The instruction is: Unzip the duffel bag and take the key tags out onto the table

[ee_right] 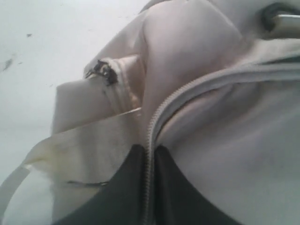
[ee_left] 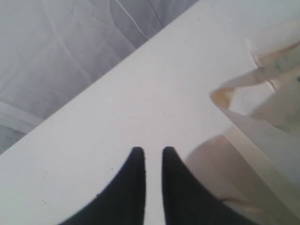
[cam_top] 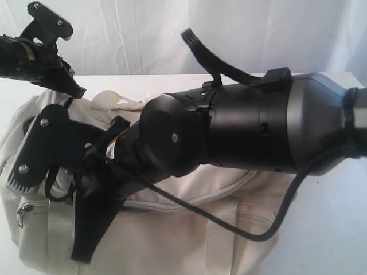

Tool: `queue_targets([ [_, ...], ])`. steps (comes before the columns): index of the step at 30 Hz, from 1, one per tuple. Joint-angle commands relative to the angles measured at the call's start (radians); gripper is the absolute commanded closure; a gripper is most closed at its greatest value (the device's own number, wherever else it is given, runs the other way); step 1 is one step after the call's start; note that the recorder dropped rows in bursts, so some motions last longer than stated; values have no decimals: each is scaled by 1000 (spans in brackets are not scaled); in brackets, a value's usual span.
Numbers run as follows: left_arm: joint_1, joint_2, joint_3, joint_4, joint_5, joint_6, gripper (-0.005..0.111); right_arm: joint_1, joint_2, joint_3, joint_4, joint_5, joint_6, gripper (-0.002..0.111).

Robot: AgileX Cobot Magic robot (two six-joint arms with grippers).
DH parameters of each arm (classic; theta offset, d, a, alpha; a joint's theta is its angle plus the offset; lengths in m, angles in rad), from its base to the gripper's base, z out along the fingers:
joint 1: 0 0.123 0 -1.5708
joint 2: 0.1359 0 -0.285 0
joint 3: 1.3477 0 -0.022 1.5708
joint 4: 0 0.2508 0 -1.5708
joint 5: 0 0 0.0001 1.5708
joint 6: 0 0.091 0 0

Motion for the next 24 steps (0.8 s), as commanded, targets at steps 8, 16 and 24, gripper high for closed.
queue_targets([
  [8,13,-55,-274,14,711,-12,13,12,-28,5,11,99,75,107],
  [16,13,-272,-260,-99,965,23,71,8,-223,-16,-94,257,189,50],
  [24,13,-525,29,-315,988,126,107,8,-235,15,-253,383,314,52],
])
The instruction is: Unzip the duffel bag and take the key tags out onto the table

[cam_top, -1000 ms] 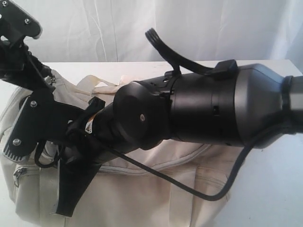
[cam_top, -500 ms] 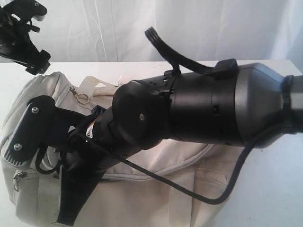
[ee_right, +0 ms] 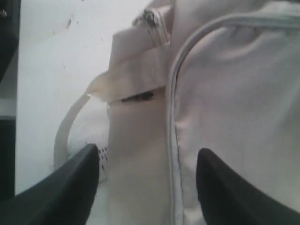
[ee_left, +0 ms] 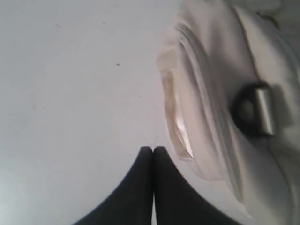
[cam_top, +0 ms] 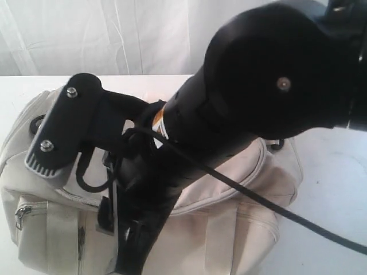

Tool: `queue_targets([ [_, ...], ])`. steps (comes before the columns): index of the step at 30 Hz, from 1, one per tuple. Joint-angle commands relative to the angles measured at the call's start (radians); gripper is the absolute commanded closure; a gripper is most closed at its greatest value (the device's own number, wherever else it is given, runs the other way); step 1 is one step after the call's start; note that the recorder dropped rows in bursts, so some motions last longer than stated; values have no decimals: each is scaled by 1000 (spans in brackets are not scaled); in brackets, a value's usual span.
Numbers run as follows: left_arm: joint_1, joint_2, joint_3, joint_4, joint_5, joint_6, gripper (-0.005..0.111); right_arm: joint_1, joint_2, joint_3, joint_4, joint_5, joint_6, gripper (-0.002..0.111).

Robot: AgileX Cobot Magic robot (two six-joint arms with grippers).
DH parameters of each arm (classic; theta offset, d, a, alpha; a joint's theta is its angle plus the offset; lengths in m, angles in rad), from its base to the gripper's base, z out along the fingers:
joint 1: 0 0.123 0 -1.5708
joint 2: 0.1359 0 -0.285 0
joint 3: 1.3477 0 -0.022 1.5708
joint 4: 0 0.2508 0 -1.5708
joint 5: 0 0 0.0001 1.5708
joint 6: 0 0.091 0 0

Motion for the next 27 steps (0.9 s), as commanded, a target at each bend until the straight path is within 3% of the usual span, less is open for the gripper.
queue_targets([
  [1,2,-138,203,-174,-21,98,107,-1,21,30,-58,-9,42,52],
  [6,2,-232,382,-267,-129,124,107,-1,73,40,-223,-129,175,55],
  [13,2,-300,385,-279,-151,124,107,-1,139,40,-291,-165,204,59],
  [15,2,-309,385,-296,-151,124,107,-1,139,40,-343,-168,242,66],
  [20,2,-311,385,-326,-151,124,107,-1,139,28,-549,-170,355,107],
  [24,2,-311,385,-332,-151,124,107,-33,139,-19,-745,-167,520,108],
  [27,2,-311,385,-348,-151,124,107,-121,141,-98,-779,-173,531,108],
])
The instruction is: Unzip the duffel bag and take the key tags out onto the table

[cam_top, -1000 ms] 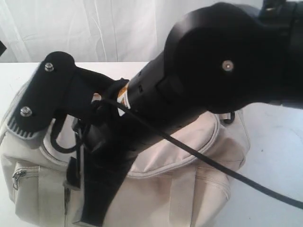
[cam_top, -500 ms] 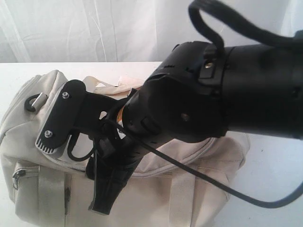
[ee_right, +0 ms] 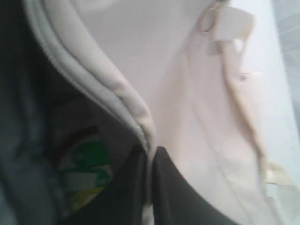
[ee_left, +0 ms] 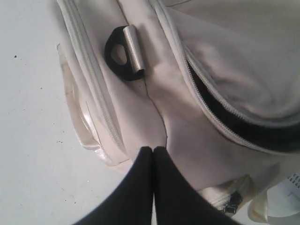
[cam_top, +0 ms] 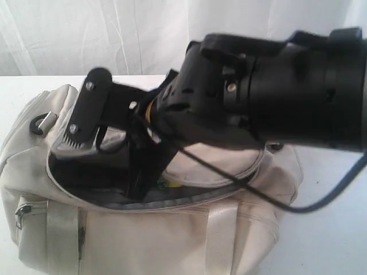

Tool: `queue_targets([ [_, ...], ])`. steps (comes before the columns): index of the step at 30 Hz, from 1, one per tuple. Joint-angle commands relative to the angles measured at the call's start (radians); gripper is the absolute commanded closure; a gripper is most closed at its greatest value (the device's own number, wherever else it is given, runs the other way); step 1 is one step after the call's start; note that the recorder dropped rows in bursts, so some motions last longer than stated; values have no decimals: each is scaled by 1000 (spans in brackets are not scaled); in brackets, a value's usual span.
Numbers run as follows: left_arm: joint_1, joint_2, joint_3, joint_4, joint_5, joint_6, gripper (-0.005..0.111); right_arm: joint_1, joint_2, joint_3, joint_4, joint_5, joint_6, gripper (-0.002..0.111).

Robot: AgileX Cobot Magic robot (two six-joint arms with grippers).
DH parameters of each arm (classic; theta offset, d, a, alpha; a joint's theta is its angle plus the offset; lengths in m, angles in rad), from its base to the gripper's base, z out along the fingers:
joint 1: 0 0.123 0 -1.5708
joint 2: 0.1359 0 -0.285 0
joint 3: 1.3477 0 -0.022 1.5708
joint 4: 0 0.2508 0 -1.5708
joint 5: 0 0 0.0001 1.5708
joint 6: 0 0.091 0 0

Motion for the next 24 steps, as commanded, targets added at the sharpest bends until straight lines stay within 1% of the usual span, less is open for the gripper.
queue_targets([
  [1,2,-7,5,-38,5,2,107,-132,0,-116,-92,-23,50,108],
  [4,2,-7,5,-37,5,14,107,-255,22,-201,-92,-70,-2,108],
  [7,2,-7,5,-39,5,30,107,-357,97,-303,-84,-92,-84,108],
  [10,2,-7,5,-64,5,32,107,-425,198,-421,-83,-94,-152,108],
  [14,2,-7,5,-90,5,47,107,-463,322,-541,-93,-135,-260,108],
  [17,2,-7,9,-90,-5,47,107,-479,393,-598,-134,-203,-264,108],
  [20,2,-5,13,-94,-11,47,107,-482,429,-619,-145,-289,-261,107],
  [21,2,-5,13,-94,-11,47,107,-482,433,-624,-145,-291,-255,105],
  [22,2,-5,13,-96,-11,52,107,-482,435,-626,-145,-286,-249,99],
  [23,2,-5,13,-104,-11,61,107,-482,435,-626,-145,-271,-230,90],
  [24,2,-5,13,-113,-11,68,107,-482,435,-630,-145,-251,-210,79],
])
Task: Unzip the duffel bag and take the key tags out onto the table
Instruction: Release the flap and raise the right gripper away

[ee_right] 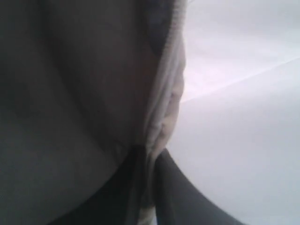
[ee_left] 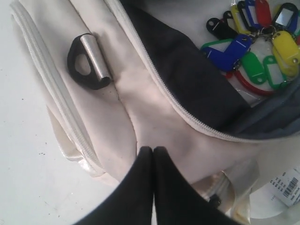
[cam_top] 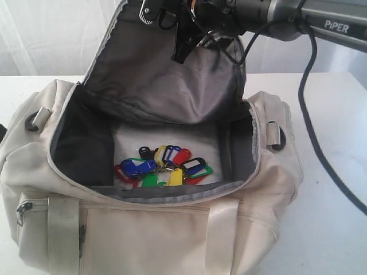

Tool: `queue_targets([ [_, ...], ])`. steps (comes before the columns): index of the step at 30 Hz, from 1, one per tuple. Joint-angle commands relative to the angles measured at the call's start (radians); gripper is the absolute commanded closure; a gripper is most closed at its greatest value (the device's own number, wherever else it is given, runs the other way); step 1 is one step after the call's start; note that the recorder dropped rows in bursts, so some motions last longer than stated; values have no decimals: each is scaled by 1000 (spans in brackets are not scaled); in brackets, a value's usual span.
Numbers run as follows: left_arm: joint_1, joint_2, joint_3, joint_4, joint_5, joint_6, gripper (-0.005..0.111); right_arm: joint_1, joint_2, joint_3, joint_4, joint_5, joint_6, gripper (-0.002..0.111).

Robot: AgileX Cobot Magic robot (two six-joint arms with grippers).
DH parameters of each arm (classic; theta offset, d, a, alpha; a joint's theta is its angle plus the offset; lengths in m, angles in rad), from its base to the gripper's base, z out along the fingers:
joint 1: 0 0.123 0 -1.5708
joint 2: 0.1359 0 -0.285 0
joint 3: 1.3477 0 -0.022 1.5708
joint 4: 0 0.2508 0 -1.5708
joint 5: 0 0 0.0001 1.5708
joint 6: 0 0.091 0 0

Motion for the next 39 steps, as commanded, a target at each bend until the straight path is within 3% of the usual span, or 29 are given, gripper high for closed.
queue_targets([
  [1,2,-5,6,-49,4,34,107,-9,-4,-23,-16,33,68,67],
  [2,2,-5,6,-60,6,44,107,-11,-5,-28,-23,61,101,54],
  [4,2,-5,6,-67,6,50,107,-18,-19,-48,-49,114,185,40],
  [7,2,-5,6,-67,10,57,107,-18,-58,-73,-62,180,280,42],
  [11,2,-5,6,-96,10,92,107,-18,-102,-79,-24,261,340,50],
  [14,2,-5,13,-129,2,123,107,-18,-104,-77,70,422,298,57],
  [16,2,-5,32,-148,-9,131,107,-18,-112,-68,166,451,223,70],
  [17,2,-5,42,-161,-14,142,107,-18,-126,-68,166,449,239,90],
  [19,2,-5,41,-161,-16,147,107,-20,-158,-68,187,442,267,108],
  [21,2,-5,41,-161,-16,147,107,-32,-194,-68,259,447,249,108],
  [23,2,-5,41,-161,-10,147,107,-52,-228,-68,459,498,115,108],
  [26,2,-5,41,-173,-8,147,107,-60,-269,-25,896,706,-279,108],
  [28,2,-5,41,-190,-8,168,107,-60,-286,43,1084,761,-419,108],
  [33,2,-5,41,-196,-8,175,107,-60,-255,147,1063,707,-401,108],
  [39,2,-5,41,-197,-8,175,107,-60,-170,215,692,387,-5,108],
])
